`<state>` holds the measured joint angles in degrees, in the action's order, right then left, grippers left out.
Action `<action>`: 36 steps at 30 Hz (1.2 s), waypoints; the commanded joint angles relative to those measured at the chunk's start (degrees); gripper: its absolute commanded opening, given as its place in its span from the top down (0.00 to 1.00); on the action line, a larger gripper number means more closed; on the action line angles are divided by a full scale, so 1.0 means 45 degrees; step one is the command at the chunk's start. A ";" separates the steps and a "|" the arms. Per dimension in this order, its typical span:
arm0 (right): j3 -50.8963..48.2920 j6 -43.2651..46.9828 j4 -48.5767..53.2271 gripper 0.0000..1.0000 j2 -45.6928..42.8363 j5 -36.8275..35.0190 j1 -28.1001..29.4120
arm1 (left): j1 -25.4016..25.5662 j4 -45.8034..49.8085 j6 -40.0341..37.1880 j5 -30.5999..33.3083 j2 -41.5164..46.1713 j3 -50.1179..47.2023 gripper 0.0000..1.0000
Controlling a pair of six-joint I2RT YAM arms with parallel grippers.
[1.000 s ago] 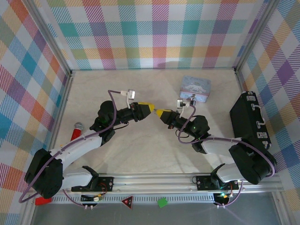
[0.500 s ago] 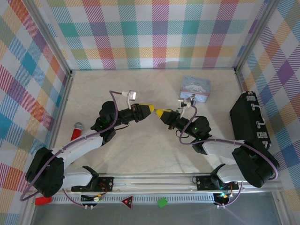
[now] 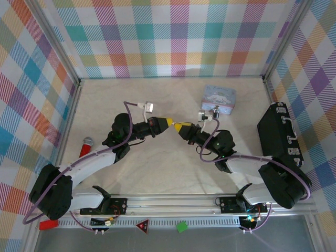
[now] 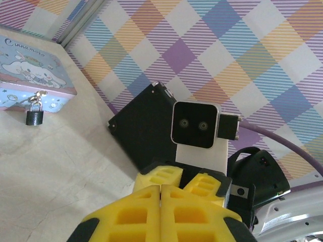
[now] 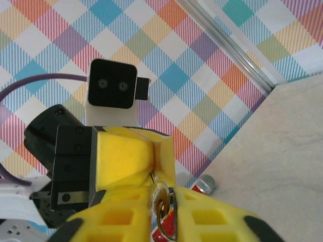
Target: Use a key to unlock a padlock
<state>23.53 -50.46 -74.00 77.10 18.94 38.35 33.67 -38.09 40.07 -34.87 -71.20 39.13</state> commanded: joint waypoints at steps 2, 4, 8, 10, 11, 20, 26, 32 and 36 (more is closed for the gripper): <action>0.0083 0.0259 -0.0175 0.70 -0.0580 -0.0146 0.0086 | 0.0076 -0.0532 0.0086 -0.0256 -0.0071 0.0191 1.00; 0.0198 0.0258 -0.0287 0.64 -0.0595 0.0113 0.0091 | 0.0076 -0.0612 0.0160 -0.0277 -0.0080 0.0190 1.00; 0.0114 0.0491 -0.0189 0.57 -0.0704 -0.0021 0.0071 | 0.0096 -0.0750 0.0235 -0.0396 -0.0109 0.0209 1.00; 0.0084 0.0548 0.0014 0.55 -0.0765 -0.0104 0.0072 | 0.0134 -0.0765 0.0239 -0.0516 -0.0123 0.0253 1.00; 0.0131 0.0549 0.0037 0.55 -0.0749 -0.0025 0.0071 | 0.0169 -0.0747 0.0262 -0.0546 -0.0106 0.0278 1.00; 0.0539 0.0451 -0.0011 0.70 -0.0474 0.0860 0.0072 | 0.0232 -0.0718 0.0236 -0.0532 -0.0072 0.0307 1.00; 0.0460 0.0625 0.0365 0.80 -0.0545 0.0752 0.0072 | 0.0232 -0.0678 0.0273 -0.0405 0.0032 0.0307 1.00; 0.0390 0.0744 0.0618 0.84 -0.0747 0.0660 0.0072 | 0.0232 -0.0599 0.0268 -0.0437 0.0097 0.0424 1.00; 0.0513 0.0705 0.0932 0.87 -0.0896 0.0721 0.0067 | 0.0232 -0.0485 0.0147 -0.0376 0.0059 0.0473 1.00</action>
<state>24.45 -48.40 -70.22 75.00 21.52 38.33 34.37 -39.16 41.12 -36.53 -71.61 39.24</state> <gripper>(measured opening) 0.135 0.048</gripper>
